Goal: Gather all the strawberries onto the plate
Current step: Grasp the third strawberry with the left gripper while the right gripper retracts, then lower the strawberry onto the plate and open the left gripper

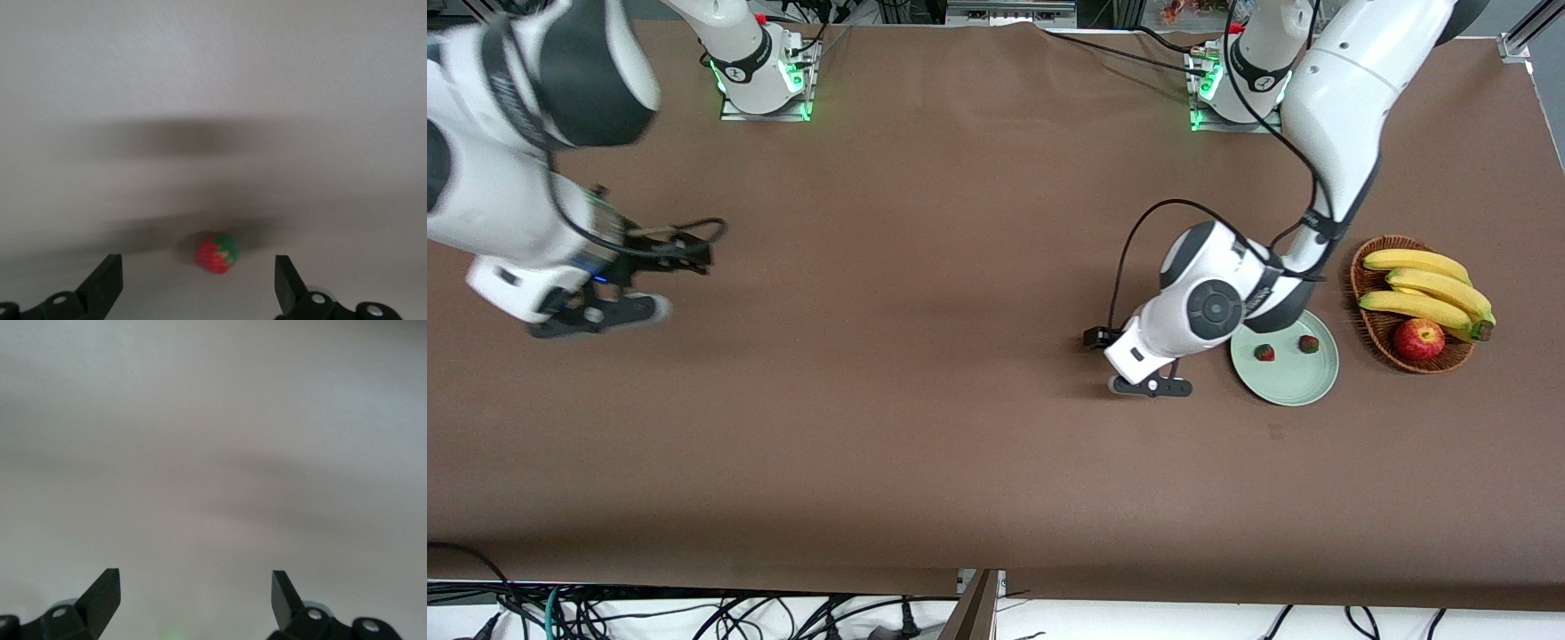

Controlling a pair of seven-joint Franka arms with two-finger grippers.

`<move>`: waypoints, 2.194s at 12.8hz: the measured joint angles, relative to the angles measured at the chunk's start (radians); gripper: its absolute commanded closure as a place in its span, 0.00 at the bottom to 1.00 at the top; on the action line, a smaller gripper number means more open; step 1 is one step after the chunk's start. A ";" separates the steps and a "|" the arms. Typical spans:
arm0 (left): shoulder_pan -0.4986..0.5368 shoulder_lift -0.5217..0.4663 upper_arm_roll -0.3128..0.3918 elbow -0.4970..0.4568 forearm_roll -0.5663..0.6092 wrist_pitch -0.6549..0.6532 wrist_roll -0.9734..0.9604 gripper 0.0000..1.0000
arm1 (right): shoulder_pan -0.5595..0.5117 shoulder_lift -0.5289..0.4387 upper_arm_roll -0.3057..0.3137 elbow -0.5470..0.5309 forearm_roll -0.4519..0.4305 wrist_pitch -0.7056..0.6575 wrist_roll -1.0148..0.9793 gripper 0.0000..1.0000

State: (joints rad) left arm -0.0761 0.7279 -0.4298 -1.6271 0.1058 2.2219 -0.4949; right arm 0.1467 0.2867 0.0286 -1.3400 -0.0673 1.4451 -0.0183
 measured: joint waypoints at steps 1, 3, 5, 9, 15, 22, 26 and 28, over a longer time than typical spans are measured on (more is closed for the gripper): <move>-0.030 0.017 0.011 -0.002 0.022 0.015 -0.053 0.00 | -0.016 -0.031 -0.021 -0.003 0.000 -0.020 -0.007 0.00; -0.070 0.040 0.028 -0.003 0.092 0.025 -0.155 0.03 | -0.059 -0.079 -0.032 -0.010 0.000 -0.052 -0.015 0.00; -0.074 0.047 0.031 -0.006 0.110 0.025 -0.185 0.32 | -0.088 -0.116 -0.037 -0.012 0.000 -0.089 -0.020 0.00; -0.074 0.052 0.040 -0.029 0.111 0.026 -0.190 0.75 | -0.103 -0.179 -0.095 -0.021 0.003 -0.109 -0.023 0.00; -0.041 -0.008 0.041 -0.008 0.112 -0.036 -0.185 0.76 | -0.103 -0.171 -0.090 -0.046 0.004 -0.141 -0.041 0.00; 0.180 -0.152 0.048 -0.005 0.114 -0.237 0.312 0.73 | -0.102 -0.166 -0.090 -0.046 0.004 -0.143 -0.042 0.00; 0.339 -0.145 0.057 -0.026 0.115 -0.244 0.719 0.72 | -0.102 -0.165 -0.090 -0.046 0.004 -0.144 -0.042 0.00; 0.394 -0.117 0.059 -0.032 0.117 -0.244 0.831 0.53 | -0.102 -0.165 -0.090 -0.046 0.004 -0.144 -0.042 0.00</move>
State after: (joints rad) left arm 0.3177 0.6106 -0.3712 -1.6588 0.2232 1.9784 0.3362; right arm 0.0449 0.1215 -0.0616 -1.3860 -0.0635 1.3013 -0.0600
